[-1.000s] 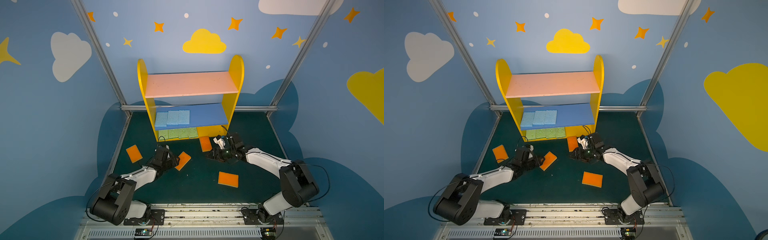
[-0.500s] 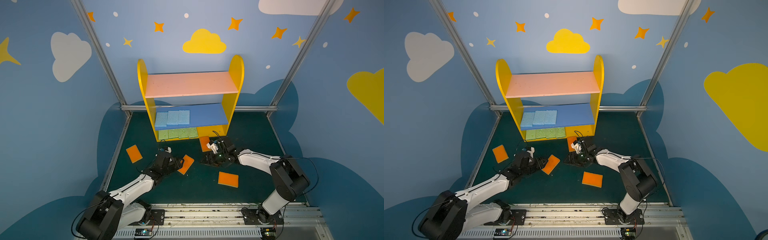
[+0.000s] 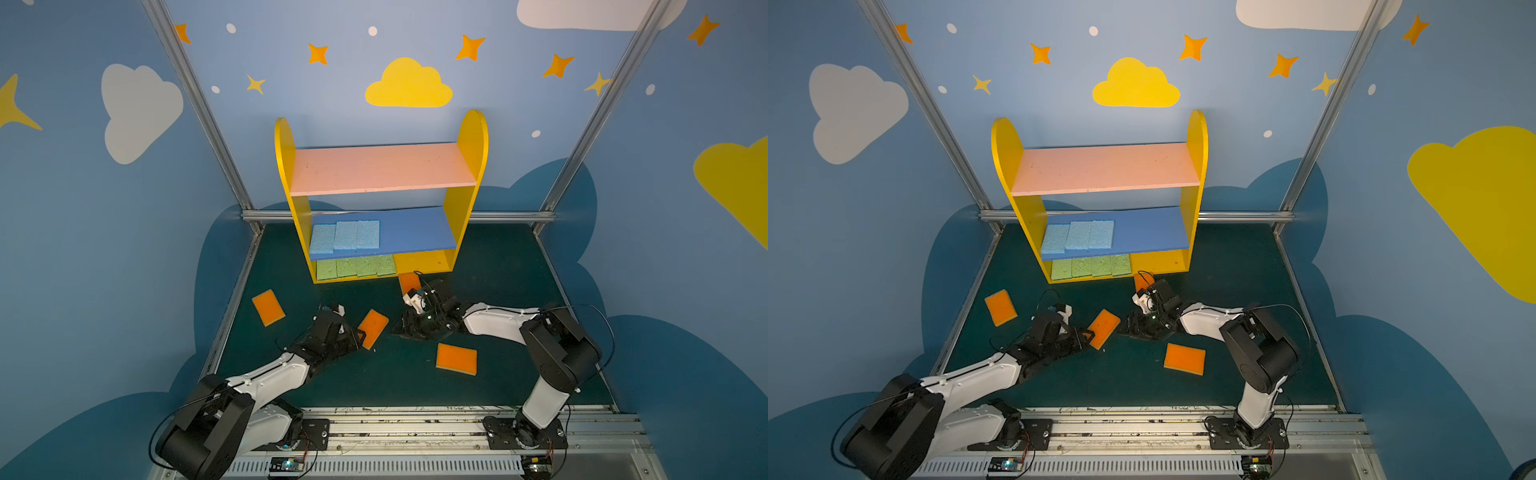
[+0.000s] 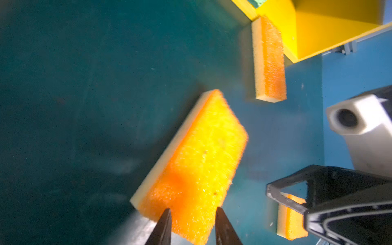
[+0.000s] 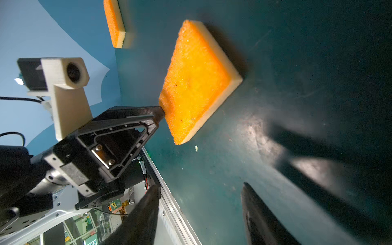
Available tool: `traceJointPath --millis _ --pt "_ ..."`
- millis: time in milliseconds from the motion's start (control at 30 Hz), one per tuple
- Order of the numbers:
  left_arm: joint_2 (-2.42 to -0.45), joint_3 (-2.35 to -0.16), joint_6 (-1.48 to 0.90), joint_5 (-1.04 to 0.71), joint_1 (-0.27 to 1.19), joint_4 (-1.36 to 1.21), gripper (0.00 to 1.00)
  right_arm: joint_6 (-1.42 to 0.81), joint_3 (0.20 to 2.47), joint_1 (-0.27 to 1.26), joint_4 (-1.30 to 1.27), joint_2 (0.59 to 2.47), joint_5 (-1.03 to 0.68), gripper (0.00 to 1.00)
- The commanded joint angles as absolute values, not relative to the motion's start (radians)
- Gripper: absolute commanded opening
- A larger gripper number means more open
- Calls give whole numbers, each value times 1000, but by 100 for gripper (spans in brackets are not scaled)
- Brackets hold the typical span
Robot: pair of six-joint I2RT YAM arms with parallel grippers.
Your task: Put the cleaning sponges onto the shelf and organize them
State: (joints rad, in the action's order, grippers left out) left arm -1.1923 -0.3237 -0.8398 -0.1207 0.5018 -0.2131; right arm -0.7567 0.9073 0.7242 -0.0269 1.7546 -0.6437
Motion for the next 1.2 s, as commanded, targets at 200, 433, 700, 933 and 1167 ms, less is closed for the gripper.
traceJointPath --millis 200,433,700,933,1167 --pt "-1250 -305 -923 -69 673 -337 35 -764 940 742 -37 1785 -634 61" --pt "-1073 -330 -917 28 688 -165 37 -758 944 753 -20 1783 -631 61" --pt "-924 -313 -855 -2 531 -21 39 -762 945 771 -18 1796 -633 60" --pt "-869 -241 -863 -30 477 -20 39 -756 957 804 -11 1824 -634 60" --pt "-865 -189 -863 -105 492 -37 45 -736 975 808 20 1830 -621 59"
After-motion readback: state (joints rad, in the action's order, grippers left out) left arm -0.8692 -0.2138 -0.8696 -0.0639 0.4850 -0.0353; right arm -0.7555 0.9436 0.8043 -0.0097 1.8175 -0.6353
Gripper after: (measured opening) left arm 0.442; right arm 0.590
